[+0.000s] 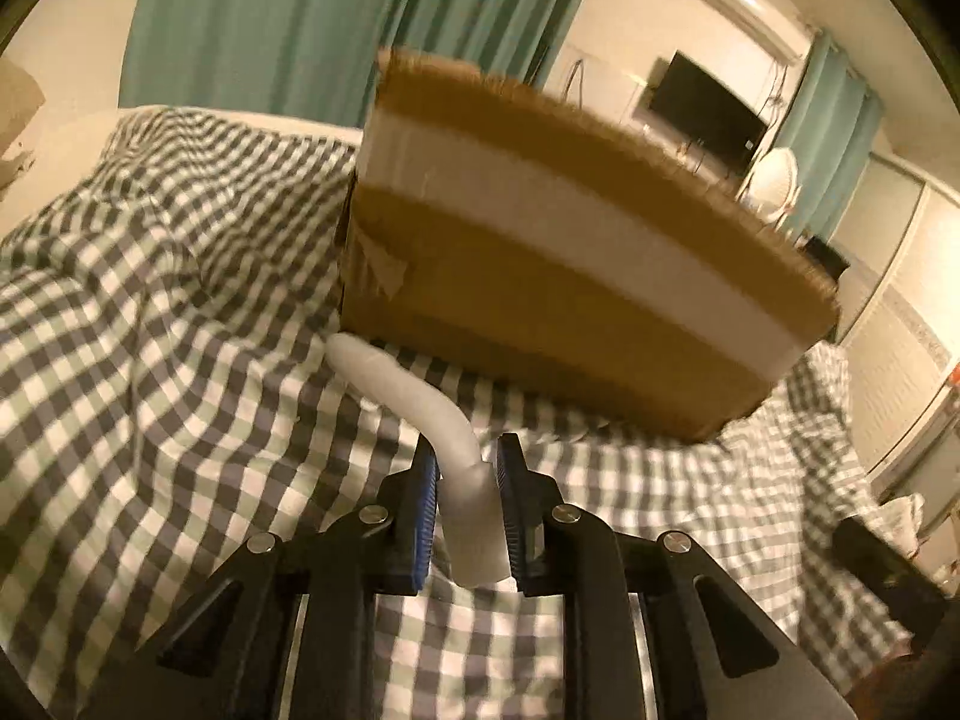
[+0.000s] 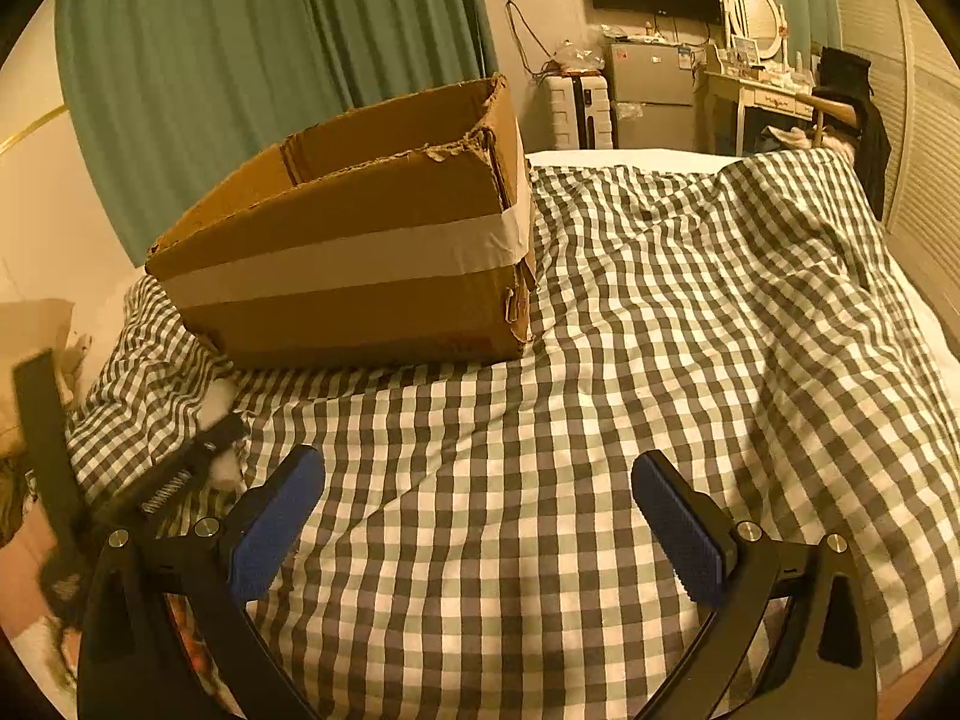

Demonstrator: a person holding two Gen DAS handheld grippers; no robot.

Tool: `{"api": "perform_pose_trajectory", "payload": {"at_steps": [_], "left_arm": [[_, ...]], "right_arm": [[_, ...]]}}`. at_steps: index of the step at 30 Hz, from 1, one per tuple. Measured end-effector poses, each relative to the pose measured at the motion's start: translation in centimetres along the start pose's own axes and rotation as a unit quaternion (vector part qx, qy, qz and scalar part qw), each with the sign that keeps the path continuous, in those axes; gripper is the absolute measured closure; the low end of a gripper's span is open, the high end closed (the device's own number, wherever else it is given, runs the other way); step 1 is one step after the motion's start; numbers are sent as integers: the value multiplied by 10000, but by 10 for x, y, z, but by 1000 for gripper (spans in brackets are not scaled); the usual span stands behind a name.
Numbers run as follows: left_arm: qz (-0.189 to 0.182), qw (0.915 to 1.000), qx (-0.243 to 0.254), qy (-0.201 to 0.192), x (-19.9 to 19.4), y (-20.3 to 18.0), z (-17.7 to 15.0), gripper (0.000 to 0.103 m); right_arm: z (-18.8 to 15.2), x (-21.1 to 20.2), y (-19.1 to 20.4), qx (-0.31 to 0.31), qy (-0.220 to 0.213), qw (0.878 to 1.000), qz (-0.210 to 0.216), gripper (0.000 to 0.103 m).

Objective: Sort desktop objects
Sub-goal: 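Grasp the white curved tube with the left gripper, then carry the curved tube over the cardboard box and release it inside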

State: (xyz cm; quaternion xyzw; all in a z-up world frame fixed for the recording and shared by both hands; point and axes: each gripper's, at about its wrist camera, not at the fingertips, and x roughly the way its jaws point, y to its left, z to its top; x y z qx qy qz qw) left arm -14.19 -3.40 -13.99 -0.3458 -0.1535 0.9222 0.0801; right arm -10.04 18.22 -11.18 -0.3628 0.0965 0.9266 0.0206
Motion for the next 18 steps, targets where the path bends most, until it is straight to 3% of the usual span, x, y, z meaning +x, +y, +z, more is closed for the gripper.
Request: {"api": "perform_pose_trajectory", "payload": {"at_steps": [11, 18], "left_arm": [[-335, 9975, 243, -565, -73, -16, 20, 84], [-536, 9928, 647, -857, -98, -43, 57, 84]], "right_arm": [[6, -37, 12, 16, -310, 9995, 88, 0], [40, -62, 27, -311, -694, 9965, 337, 0]]}}
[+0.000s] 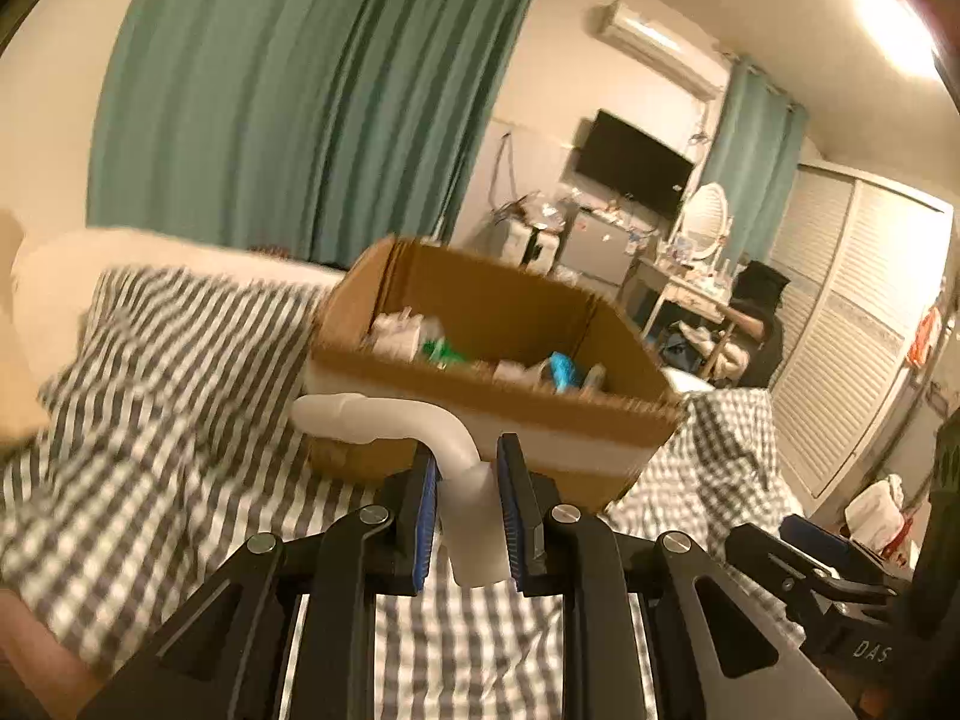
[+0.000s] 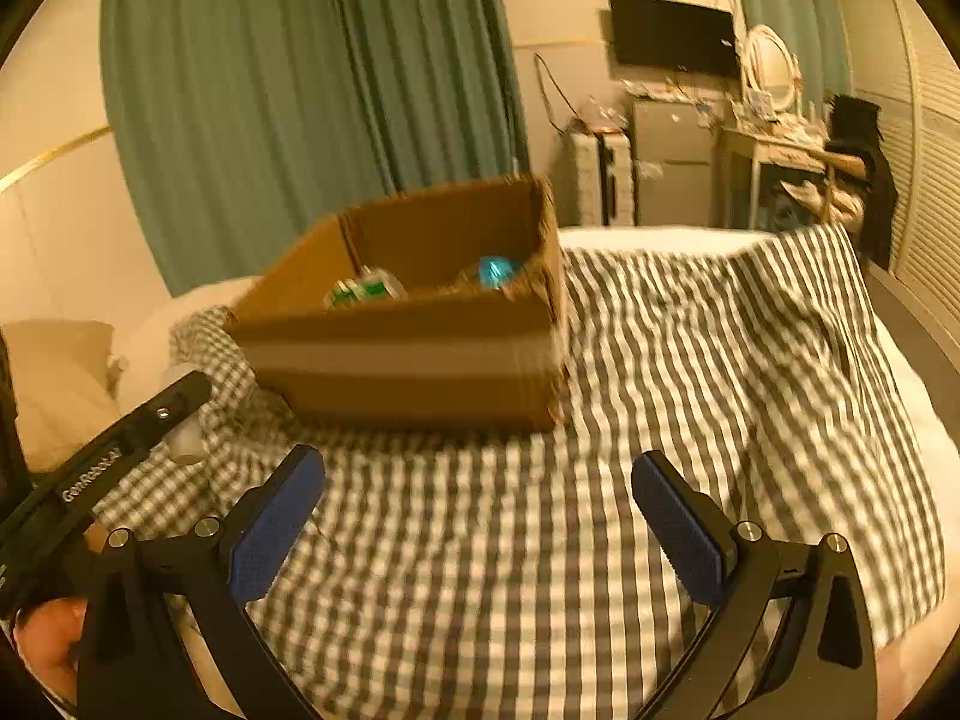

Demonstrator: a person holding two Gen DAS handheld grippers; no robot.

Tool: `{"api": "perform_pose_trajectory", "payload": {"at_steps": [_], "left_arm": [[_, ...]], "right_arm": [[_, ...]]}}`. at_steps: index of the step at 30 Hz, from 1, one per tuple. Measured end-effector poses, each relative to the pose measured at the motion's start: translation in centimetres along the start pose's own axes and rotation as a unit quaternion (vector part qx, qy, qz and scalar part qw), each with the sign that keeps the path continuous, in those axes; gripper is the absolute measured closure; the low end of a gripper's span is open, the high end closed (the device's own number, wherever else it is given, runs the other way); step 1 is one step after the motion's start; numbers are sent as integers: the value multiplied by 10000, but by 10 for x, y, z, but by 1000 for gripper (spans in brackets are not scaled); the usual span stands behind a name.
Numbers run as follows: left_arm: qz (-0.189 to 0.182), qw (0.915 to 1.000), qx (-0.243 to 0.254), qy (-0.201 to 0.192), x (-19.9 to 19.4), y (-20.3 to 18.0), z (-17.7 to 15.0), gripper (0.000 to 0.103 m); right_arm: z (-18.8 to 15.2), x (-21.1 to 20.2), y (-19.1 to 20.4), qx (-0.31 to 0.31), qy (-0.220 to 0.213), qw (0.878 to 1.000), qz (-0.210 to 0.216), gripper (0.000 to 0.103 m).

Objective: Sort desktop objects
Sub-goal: 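Carry the curved tube over the cardboard box and release it inside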

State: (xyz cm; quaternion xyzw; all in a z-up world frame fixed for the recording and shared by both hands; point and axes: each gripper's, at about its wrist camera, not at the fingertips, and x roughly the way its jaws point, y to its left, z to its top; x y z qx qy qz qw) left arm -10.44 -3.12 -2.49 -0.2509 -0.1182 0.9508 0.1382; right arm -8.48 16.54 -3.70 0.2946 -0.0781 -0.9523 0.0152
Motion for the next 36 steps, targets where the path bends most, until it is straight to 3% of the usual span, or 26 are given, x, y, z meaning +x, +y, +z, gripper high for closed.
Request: {"api": "perform_pose_trajectory", "payload": {"at_steps": [5, 9, 12, 14, 15, 16, 17, 18, 19, 22, 26, 32, 36], "left_arm": [[-150, 9996, 192, -131, 16, -15, 46, 84], [-252, 9991, 346, -19, 46, -23, 78, 84], [-213, 9979, 613, 62, 72, -30, 94, 83], [-65, 9974, 706, 97, 89, -31, 101, 78], [12, 9973, 722, 128, 98, -30, 104, 69], [41, 9972, 716, 187, 108, -28, 106, 45], [71, 9972, 706, 222, 114, -27, 106, 30], [198, 9972, 688, 236, 123, -24, 107, 5], [371, 9968, 684, 197, 128, -22, 106, 0], [474, 9964, 701, 102, 136, -19, 100, 0], [582, 9962, 561, 312, 141, -17, 89, 0], [819, 9964, 89, 183, 106, -21, 88, 0], [1236, 9920, -190, 163, 74, -26, 87, 0]], "right_arm": [[37, -1, 2, -249, -342, 9991, 41, 0], [73, 14, -2, -253, -505, 9983, 119, 0], [94, 34, -3, -281, -495, 9983, 137, 0], [105, 51, -5, -350, -503, 9981, 57, 0], [110, 61, -6, -373, -510, 9980, 9, 0], [114, 70, -9, -366, -525, 9979, -45, 0], [117, 77, -11, -342, -523, 9980, -73, 0], [119, 87, -15, -298, -476, 9984, -84, 0], [119, 95, -18, -263, -410, 9988, -65, 0], [111, 111, -30, -97, -331, 9994, -100, 0], [102, 118, -45, 110, -121, 9996, -215, 0], [98, 90, -49, 265, -67, 9989, -377, 0], [106, 68, -32, 71, 92, 9985, -535, 0]]}}
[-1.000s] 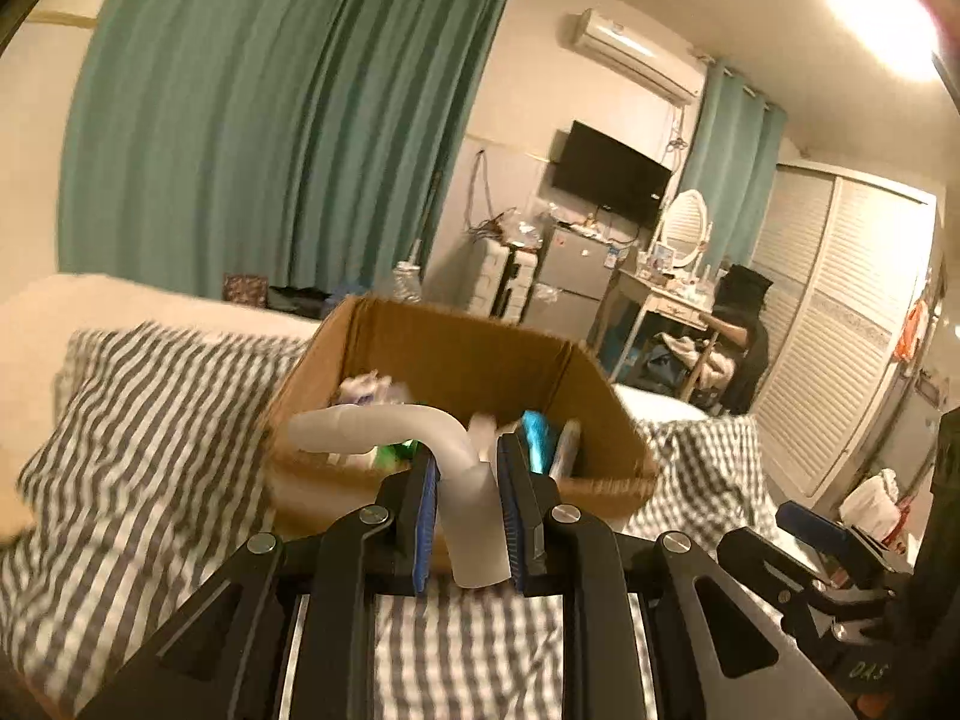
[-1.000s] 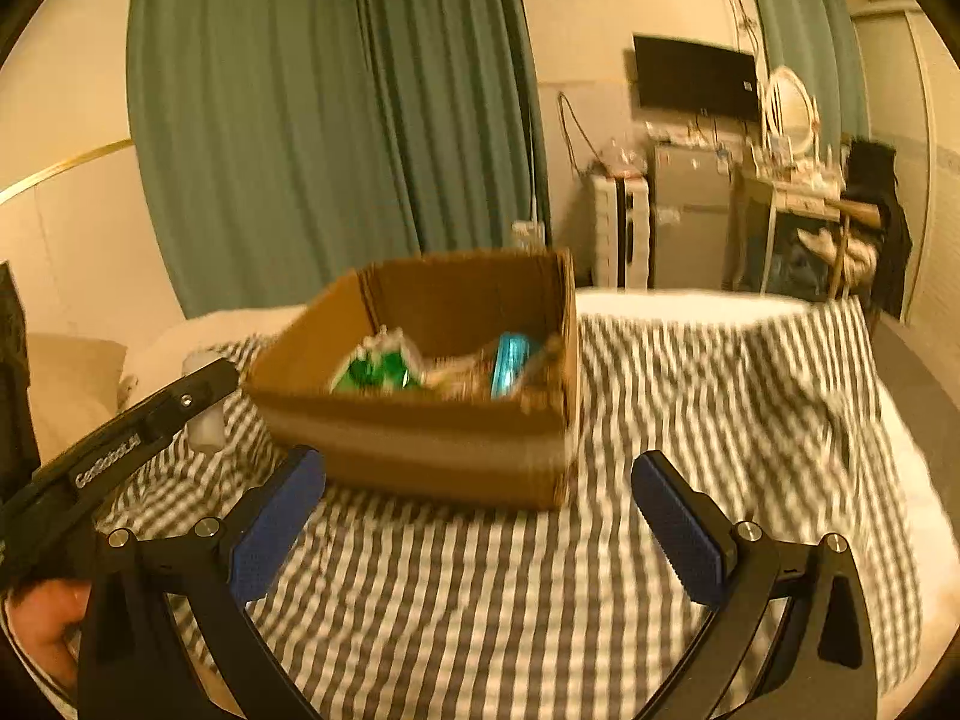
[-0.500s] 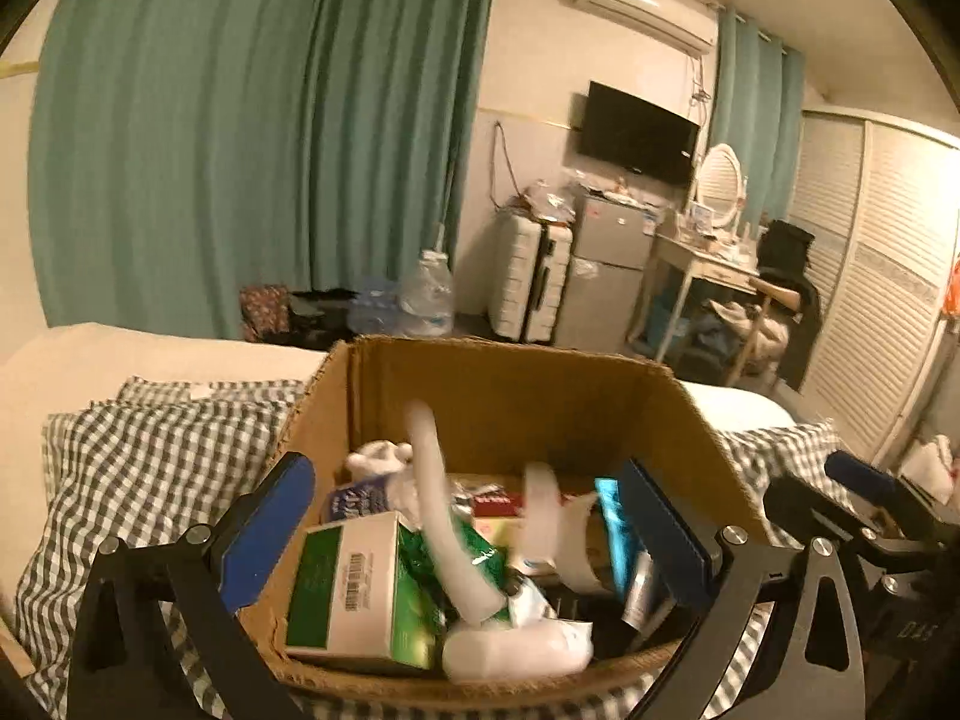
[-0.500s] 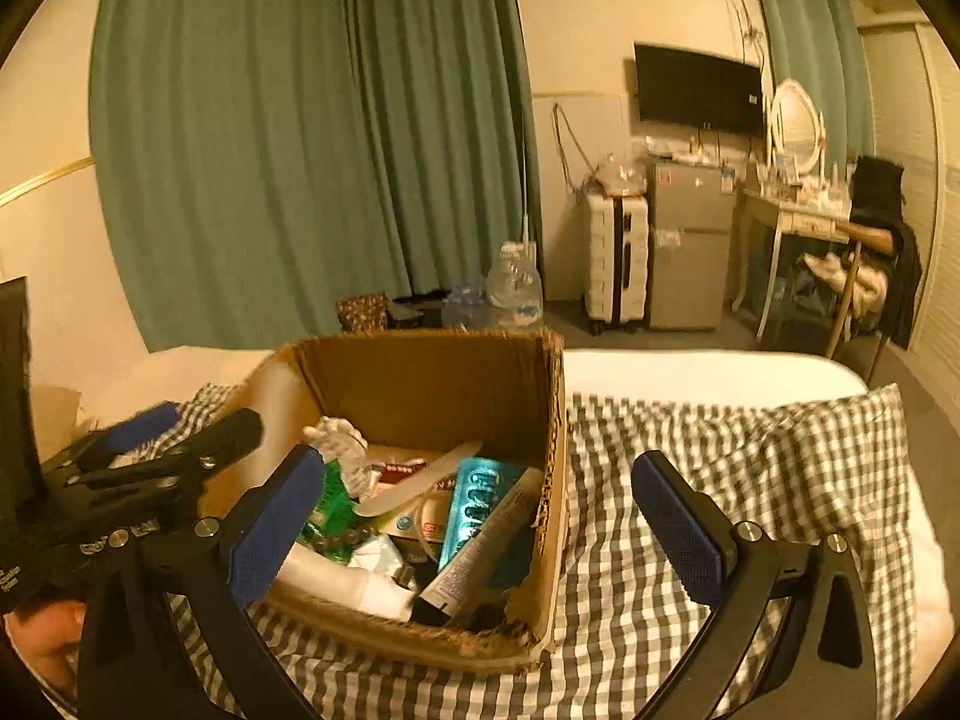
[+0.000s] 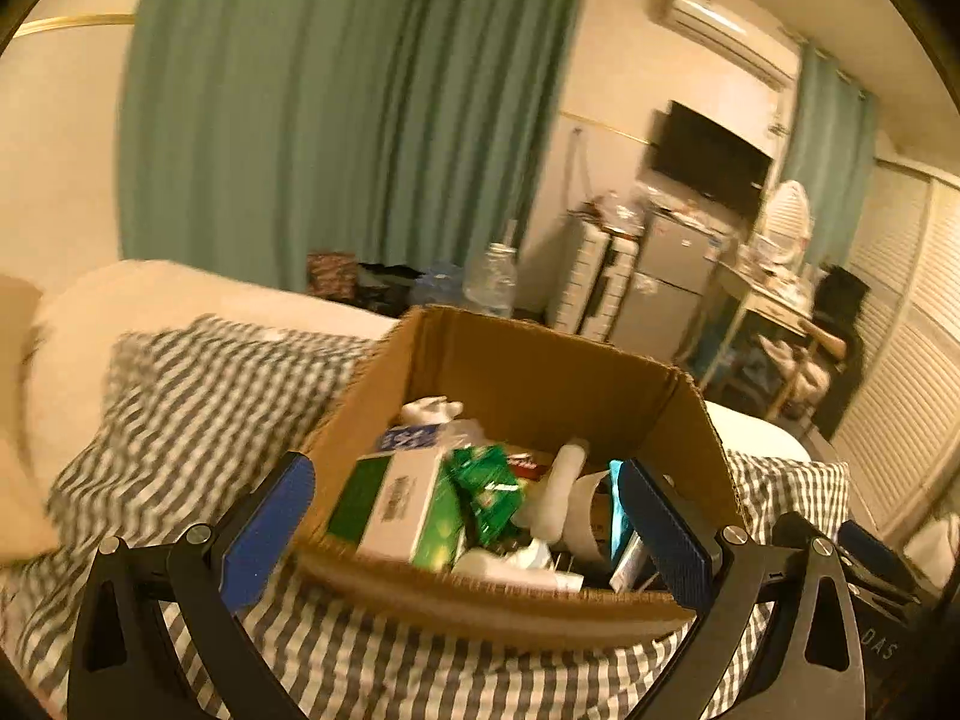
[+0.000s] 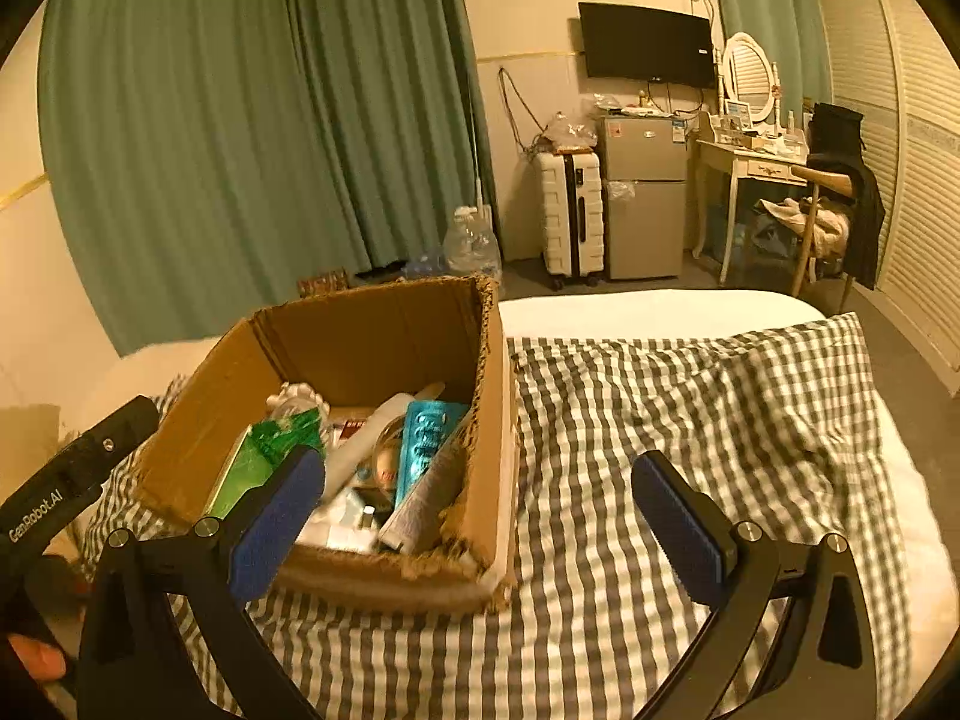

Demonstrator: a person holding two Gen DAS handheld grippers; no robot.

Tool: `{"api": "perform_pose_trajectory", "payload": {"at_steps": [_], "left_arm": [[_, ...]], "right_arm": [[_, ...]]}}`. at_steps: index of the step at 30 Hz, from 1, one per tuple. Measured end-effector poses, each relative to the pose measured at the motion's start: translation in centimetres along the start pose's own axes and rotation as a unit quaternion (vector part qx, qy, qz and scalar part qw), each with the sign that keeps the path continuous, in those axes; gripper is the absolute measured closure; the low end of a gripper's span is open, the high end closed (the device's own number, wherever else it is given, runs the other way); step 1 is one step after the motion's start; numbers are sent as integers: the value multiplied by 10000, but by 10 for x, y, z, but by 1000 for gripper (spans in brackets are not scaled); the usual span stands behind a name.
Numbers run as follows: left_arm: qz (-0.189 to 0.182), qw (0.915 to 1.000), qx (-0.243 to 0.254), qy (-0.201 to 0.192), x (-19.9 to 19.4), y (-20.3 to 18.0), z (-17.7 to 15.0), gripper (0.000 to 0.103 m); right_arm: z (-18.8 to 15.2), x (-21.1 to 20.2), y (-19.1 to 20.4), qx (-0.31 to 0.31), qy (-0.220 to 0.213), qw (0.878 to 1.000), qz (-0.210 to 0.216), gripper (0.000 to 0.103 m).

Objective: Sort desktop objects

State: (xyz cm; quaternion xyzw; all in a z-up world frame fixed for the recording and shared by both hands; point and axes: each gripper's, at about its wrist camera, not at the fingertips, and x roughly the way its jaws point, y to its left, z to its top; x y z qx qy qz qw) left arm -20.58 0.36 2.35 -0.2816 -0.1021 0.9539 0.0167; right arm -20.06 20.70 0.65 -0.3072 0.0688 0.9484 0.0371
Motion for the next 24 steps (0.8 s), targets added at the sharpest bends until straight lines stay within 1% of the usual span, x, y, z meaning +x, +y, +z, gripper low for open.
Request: {"api": "perform_pose_trajectory", "payload": {"at_steps": [4, 6, 8, 9, 11, 15, 21, 24], "left_arm": [[-43, 10000, -89, 17, -15, 0, -9, 0], [71, 10000, 26, 16, -19, 0, -16, 0], [261, 9995, 188, 12, -22, -1, -25, 0], [320, 9992, 222, 26, -23, -1, -29, 0], [327, 9991, 275, 32, -24, -1, -35, 0], [342, 9990, 293, 18, -23, -1, -41, 0], [382, 9974, 604, -81, -22, -10, -42, 0], [392, 9970, 661, -86, -22, -13, -43, 0]], "right_arm": [[-5, -24, 16, -358, -176, 9990, -205, 0], [-11, -29, 19, -401, -174, 9990, -126, 0], [-19, -30, 19, -402, -143, 9991, -43, 0], [-22, -31, 17, -403, -150, 9991, -65, 0], [-28, -30, 16, -429, -165, 9989, -121, 0], [-34, -24, 13, -392, -98, 9992, 58, 0], [-38, -17, 14, -402, -31, 9991, 94, 0], [-40, -13, 12, -372, 54, 9993, 75, 0]]}}
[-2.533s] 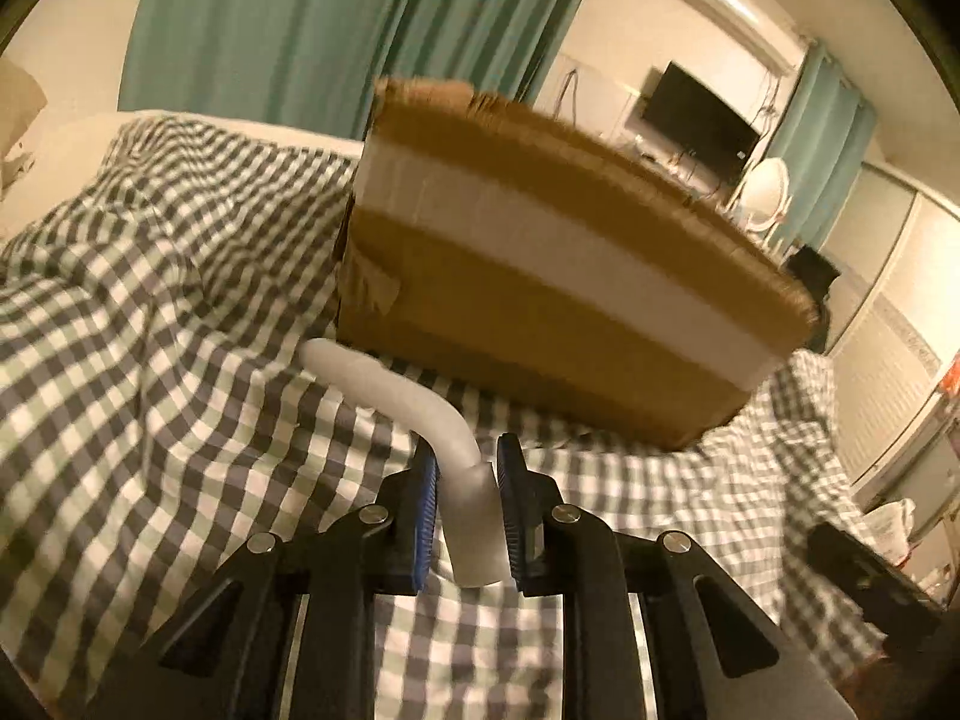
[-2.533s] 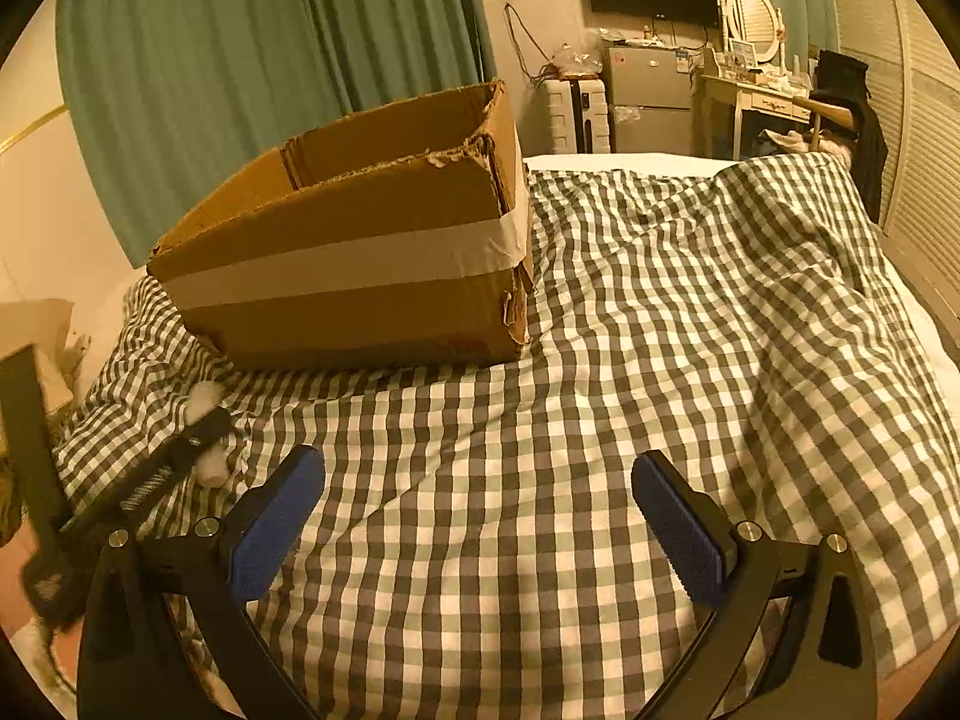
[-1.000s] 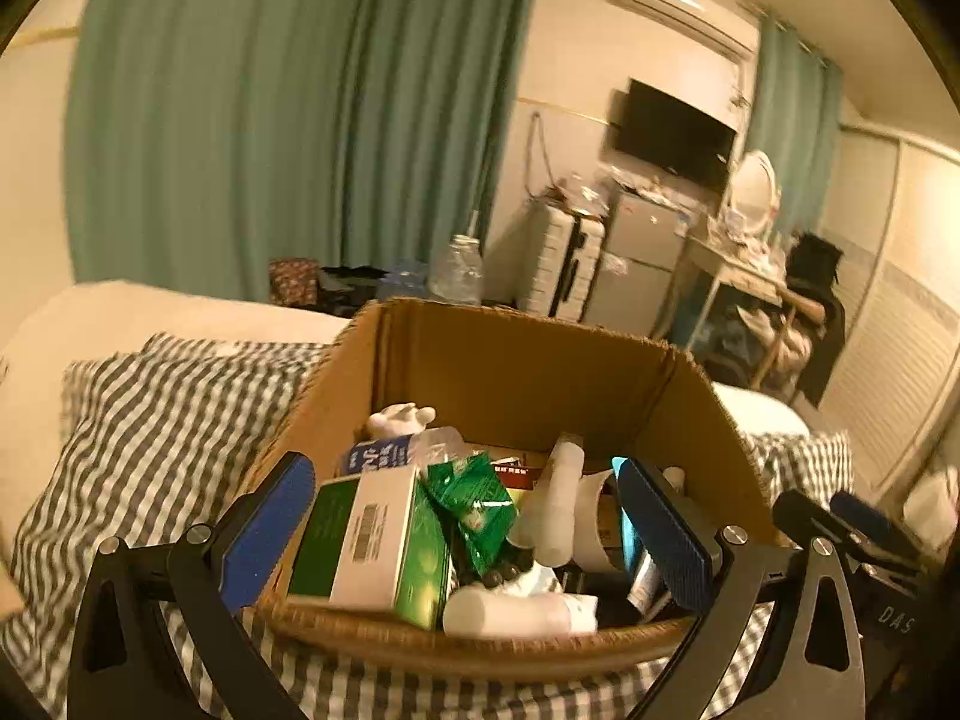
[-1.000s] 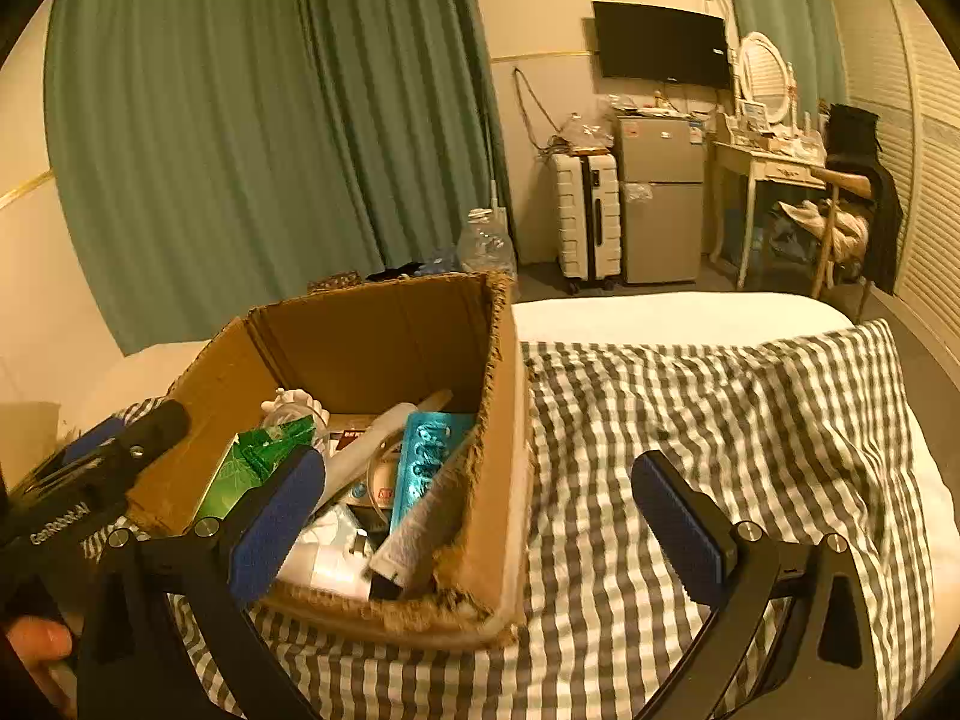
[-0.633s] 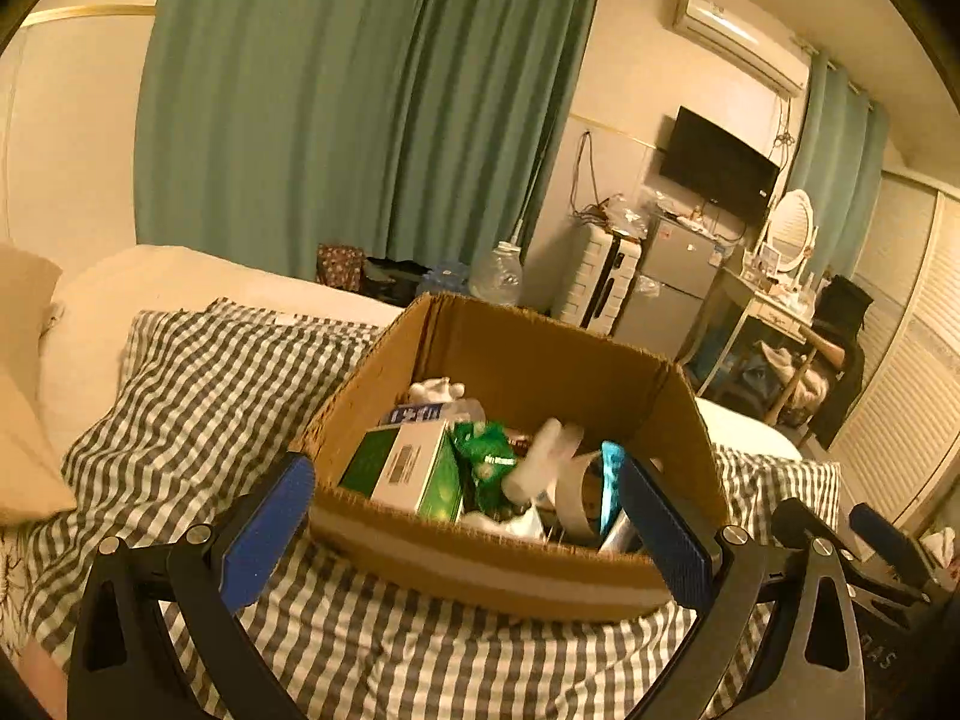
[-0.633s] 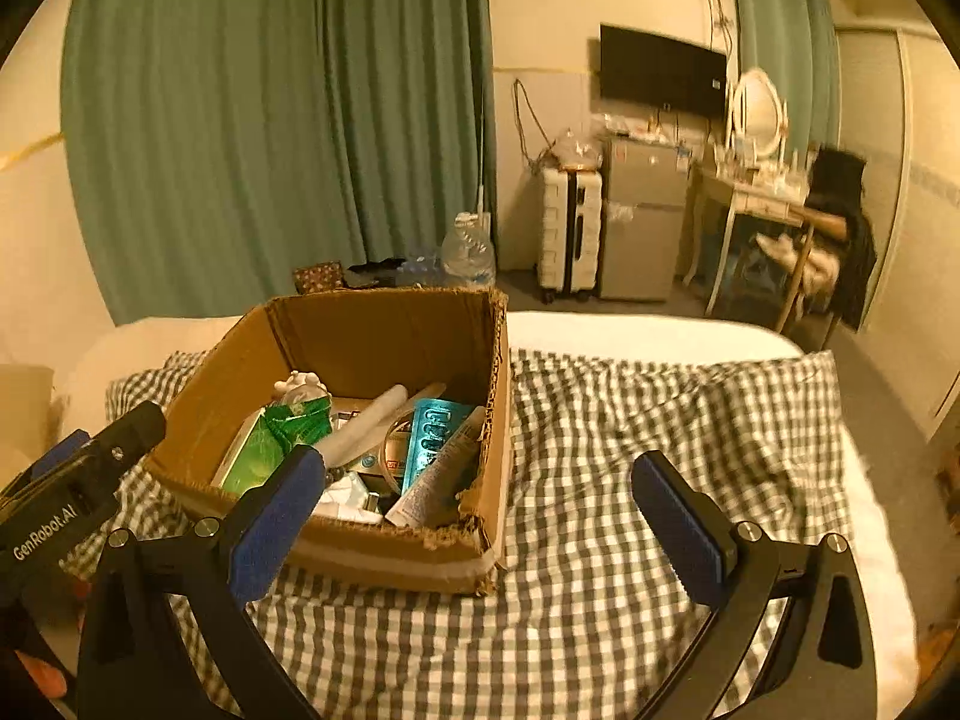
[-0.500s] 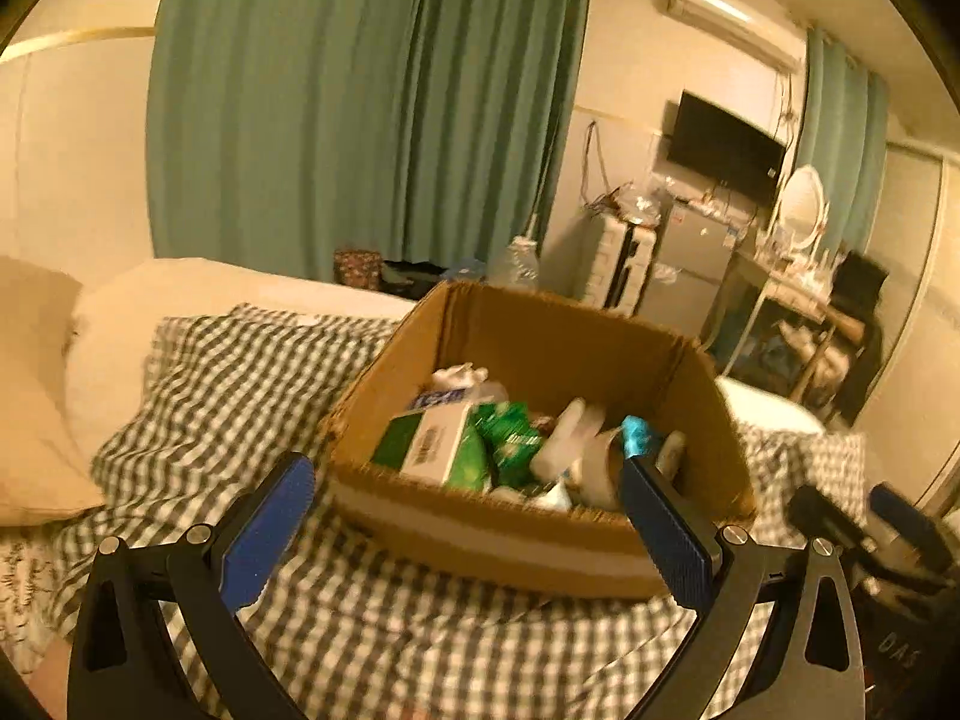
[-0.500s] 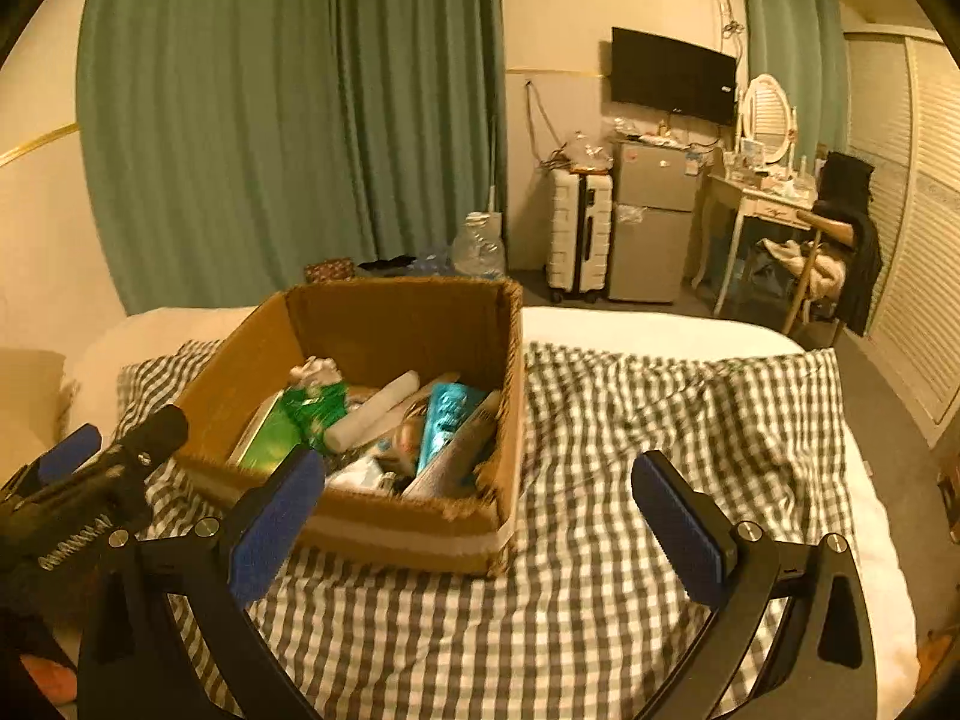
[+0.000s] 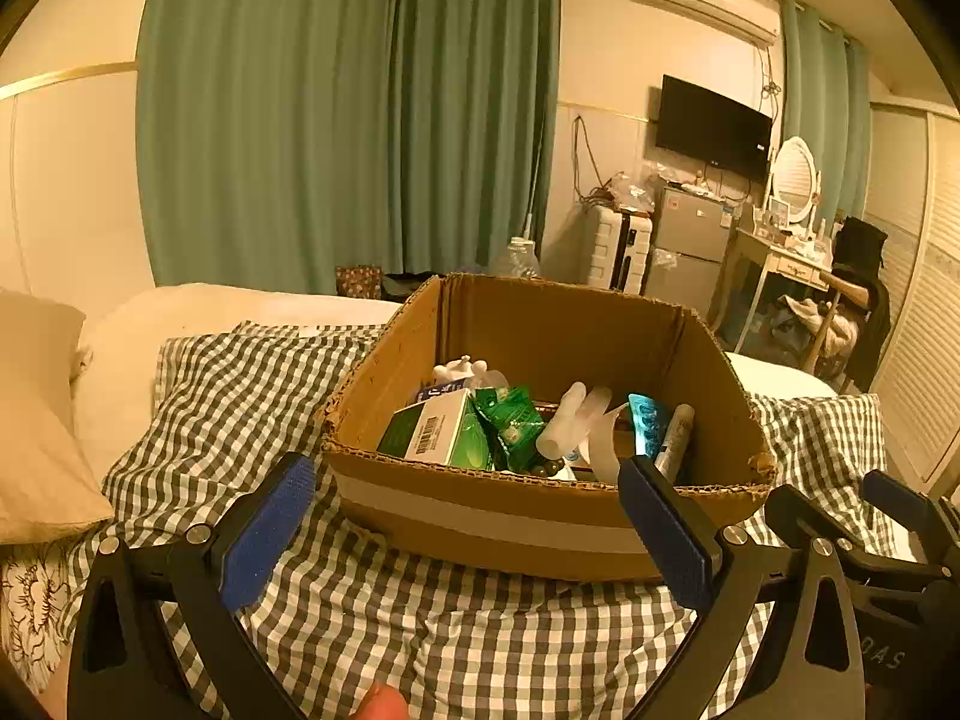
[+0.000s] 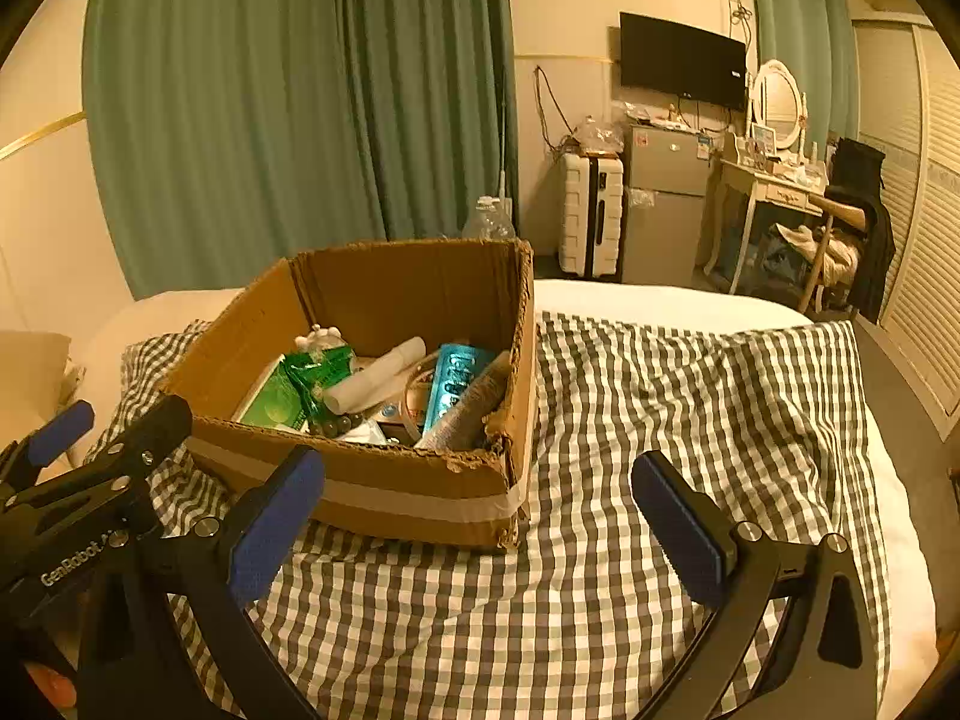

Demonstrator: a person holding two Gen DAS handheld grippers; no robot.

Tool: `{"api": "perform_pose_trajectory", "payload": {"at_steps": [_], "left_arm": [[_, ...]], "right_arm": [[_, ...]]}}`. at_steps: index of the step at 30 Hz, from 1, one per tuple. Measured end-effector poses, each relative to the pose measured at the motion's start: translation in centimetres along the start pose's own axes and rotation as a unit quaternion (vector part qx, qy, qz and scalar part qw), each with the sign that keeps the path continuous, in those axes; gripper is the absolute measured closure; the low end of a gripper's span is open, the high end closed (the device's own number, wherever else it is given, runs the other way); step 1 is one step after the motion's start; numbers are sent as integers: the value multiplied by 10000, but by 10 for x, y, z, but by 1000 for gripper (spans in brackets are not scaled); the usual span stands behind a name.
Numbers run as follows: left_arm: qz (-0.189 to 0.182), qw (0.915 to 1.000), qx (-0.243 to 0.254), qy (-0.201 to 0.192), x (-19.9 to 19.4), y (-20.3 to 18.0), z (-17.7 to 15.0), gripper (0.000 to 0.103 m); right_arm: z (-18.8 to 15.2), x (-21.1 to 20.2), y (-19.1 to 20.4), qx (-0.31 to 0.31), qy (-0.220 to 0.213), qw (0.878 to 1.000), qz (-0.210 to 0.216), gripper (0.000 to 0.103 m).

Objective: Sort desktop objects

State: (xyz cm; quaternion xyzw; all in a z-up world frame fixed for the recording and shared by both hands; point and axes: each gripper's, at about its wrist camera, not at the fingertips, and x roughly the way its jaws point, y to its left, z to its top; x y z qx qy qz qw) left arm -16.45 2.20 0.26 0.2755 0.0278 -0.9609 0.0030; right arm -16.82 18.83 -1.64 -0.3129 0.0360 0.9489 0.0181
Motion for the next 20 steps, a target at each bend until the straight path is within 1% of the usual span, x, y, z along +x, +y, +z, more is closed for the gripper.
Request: {"api": "perform_pose_trajectory", "payload": {"at_steps": [3, 7, 12, 20], "left_arm": [[1, 10000, -32, 33, 1, 2, 0, 0], [105, 9999, -30, 43, 3, 5, 1, 0], [288, 9995, 139, 51, 6, 3, -1, 0], [172, 9995, 186, 191, 13, 5, -6, 0]], "right_arm": [[-1, 1, 0, -10, 3, 10000, -43, 0], [-1, 2, -2, 10, 37, 10000, -64, 0], [-3, 5, 0, -29, 75, 9999, -91, 0], [-5, 10, 0, -50, 121, 9998, -116, 0]]}}
